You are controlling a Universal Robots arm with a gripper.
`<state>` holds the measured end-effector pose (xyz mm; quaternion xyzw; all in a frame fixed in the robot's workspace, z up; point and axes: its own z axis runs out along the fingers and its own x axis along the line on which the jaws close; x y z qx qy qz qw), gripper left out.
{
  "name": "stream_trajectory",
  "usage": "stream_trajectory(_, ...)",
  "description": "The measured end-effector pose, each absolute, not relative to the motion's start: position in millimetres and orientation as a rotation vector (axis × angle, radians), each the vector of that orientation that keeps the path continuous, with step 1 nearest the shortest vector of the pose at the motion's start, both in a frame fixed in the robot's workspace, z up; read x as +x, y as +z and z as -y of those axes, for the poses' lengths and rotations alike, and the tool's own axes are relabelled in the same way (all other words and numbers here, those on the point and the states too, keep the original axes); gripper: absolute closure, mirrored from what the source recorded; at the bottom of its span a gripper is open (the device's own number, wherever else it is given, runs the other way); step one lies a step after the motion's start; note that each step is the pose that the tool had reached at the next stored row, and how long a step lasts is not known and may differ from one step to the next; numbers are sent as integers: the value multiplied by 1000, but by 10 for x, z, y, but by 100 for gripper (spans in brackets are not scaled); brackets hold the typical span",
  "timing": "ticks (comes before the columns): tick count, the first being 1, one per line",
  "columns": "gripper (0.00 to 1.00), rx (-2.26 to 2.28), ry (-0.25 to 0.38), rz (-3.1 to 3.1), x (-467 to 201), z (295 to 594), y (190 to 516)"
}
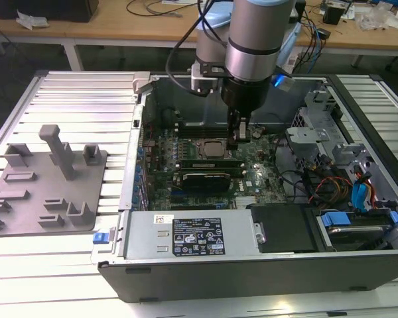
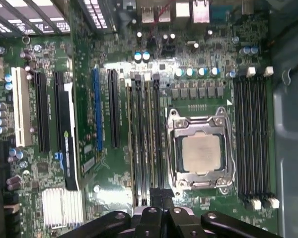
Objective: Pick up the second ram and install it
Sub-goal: 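Press down the second ram until it locks into place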
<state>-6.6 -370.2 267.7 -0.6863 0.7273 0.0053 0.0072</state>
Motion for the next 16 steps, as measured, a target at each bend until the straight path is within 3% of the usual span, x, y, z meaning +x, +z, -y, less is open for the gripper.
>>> stream_trajectory(16, 92, -2145, 15, -2274, -728, 3702, 2676)
